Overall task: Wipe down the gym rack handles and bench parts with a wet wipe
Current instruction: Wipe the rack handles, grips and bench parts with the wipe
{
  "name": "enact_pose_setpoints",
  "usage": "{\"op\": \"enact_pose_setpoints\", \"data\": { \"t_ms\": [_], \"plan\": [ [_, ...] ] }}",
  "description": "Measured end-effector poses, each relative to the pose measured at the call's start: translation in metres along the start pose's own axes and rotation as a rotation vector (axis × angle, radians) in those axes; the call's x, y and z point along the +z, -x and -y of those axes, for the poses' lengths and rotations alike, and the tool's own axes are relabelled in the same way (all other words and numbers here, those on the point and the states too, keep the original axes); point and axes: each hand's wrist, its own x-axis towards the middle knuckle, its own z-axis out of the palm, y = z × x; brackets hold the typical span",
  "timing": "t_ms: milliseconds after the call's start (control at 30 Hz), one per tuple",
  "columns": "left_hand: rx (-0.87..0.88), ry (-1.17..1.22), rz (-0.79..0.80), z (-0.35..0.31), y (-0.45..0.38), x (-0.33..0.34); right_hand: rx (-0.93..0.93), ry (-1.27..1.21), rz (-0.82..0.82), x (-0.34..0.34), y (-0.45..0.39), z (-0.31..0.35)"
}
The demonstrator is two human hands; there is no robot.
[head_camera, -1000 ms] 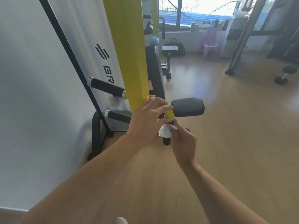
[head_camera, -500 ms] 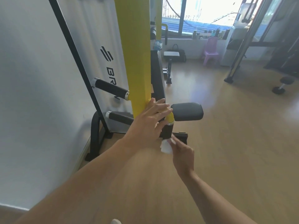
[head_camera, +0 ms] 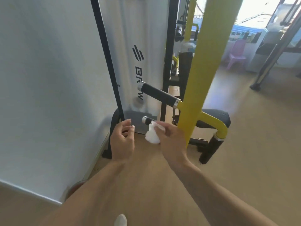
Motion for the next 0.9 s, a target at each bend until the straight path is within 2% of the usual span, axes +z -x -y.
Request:
{"op": "enact_pose_setpoints", "data": {
  "t_ms": [100,167,233,300,367,433,500,600,667,733,833,900],
  "plan": [
    [-0.044,0.034,0.084,0.007,-0.03,0.0,-0.35,0.367,-0.116,0.031,-0.039,0.01],
    [-0.045,0.043,0.164,0.013,-0.046,0.001,-0.435,0.67,-0.055,0.045,-0.062,-0.01],
    [-0.021,0.035,0.278,0.021,-0.062,0.001,-0.318,0.891,0.111,0.054,-0.062,-0.031],
    [0.01,0.034,0.398,0.028,-0.078,0.002,-0.322,0.947,0.19,0.06,-0.052,-0.043],
    [0.038,0.045,0.498,0.032,-0.091,0.007,-0.365,0.857,0.158,0.063,-0.046,-0.04],
    [0.057,0.059,0.597,0.032,-0.1,0.013,-0.393,0.846,0.025,0.063,-0.048,-0.032],
    [0.047,0.098,0.688,0.03,-0.108,0.019,-0.345,1.033,-0.022,0.063,-0.053,-0.023],
    [0.004,0.168,0.801,0.03,-0.113,0.028,-0.138,1.328,0.095,0.059,-0.054,-0.007],
    [0.015,0.179,0.82,0.032,-0.111,0.032,-0.057,1.534,0.102,0.053,-0.051,0.005],
    [0.018,0.229,0.803,0.035,-0.108,0.034,-0.027,1.608,0.113,0.044,-0.047,0.011],
    [-0.017,0.301,0.791,0.036,-0.104,0.035,-0.091,1.605,0.129,0.045,-0.048,0.009],
    [-0.043,0.324,0.799,0.038,-0.104,0.035,-0.229,1.457,0.124,0.057,-0.054,0.0]
  ]
}}
